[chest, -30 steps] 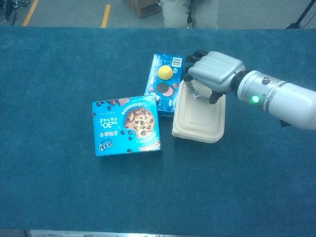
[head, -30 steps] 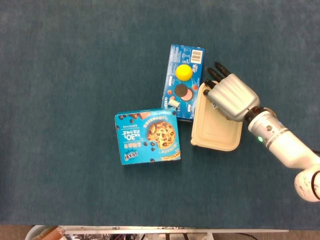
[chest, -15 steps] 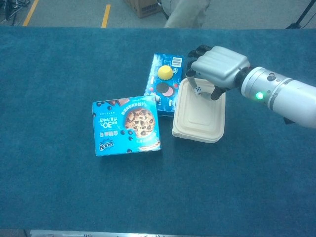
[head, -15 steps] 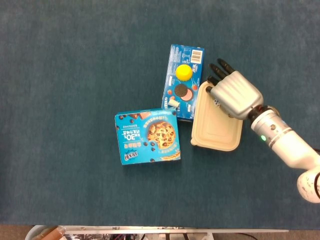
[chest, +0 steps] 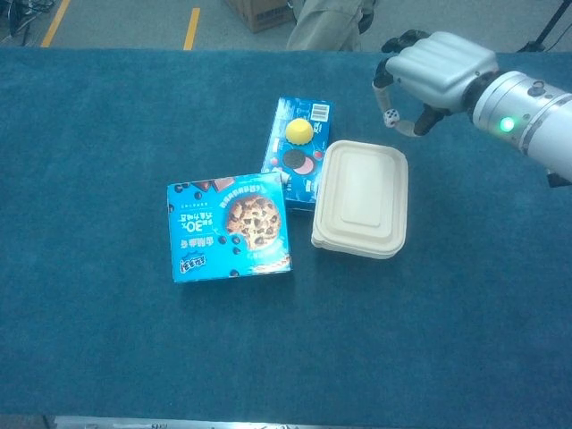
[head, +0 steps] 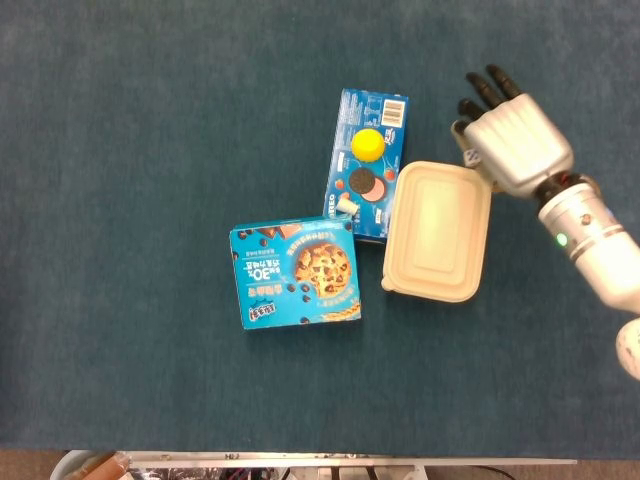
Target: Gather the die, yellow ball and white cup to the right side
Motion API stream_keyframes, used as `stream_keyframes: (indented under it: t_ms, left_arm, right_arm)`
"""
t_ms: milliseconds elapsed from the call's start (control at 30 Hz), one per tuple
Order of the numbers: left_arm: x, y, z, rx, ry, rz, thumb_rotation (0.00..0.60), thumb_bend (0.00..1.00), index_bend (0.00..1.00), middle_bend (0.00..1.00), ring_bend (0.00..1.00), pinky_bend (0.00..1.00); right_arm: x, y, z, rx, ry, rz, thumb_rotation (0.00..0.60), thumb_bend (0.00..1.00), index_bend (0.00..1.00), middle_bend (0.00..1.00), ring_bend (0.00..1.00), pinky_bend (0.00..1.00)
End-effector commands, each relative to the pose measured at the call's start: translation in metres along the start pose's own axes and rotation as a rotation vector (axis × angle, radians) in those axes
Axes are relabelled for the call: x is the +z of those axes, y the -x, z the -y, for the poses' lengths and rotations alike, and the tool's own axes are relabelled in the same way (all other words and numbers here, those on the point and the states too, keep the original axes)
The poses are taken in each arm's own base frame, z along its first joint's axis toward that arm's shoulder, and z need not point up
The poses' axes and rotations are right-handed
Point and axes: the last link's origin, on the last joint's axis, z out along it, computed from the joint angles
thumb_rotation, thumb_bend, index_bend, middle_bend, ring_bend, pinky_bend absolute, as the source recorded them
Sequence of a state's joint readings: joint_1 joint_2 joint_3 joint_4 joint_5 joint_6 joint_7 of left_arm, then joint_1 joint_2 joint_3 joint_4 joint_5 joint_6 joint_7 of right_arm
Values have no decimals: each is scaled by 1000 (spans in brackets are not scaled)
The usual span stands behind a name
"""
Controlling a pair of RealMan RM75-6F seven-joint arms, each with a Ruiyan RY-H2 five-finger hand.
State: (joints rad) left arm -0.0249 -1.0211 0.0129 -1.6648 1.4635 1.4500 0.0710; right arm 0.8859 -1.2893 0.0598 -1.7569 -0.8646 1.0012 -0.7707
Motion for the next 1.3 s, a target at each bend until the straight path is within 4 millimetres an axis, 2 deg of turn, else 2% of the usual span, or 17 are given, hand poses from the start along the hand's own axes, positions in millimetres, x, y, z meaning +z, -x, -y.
stream_keyframes:
  t_ms: [33, 267, 733, 1000, 1133, 1300]
  left_arm:
    - [0, 0, 0, -1, 1, 1, 519, 294, 359, 397, 329, 237]
    - [-1, 0, -1, 0, 0, 3, 520, 294, 359, 397, 329, 237]
    - [-1, -1, -3, -1, 2, 4, 519, 293, 359, 397, 329, 236]
    - [-1, 1, -2, -4, 0, 10, 519, 293, 359, 397, 329, 237]
    - [-1, 0, -2, -6, 0, 7, 520, 293, 359, 397, 329, 237]
    - [-2, -2, -1, -1, -2, 1, 519, 293, 359, 397, 329, 236]
  right_arm:
    - [4, 3, -14, -14, 42, 22, 600, 327, 483, 285, 57, 56]
    - [15, 20, -27, -45, 89, 94, 600, 326, 483, 286, 58, 56]
    - [34, 44, -24, -96, 101, 156, 600, 324, 477, 285, 58, 56]
    - [37, 54, -19, -118, 99, 181, 600, 322, 386, 284, 57, 56]
    - [39, 54, -17, -108, 97, 185, 600, 319, 302, 264, 51, 56]
    - [39, 31, -13, -36, 81, 115, 600, 288, 282, 262, 51, 56]
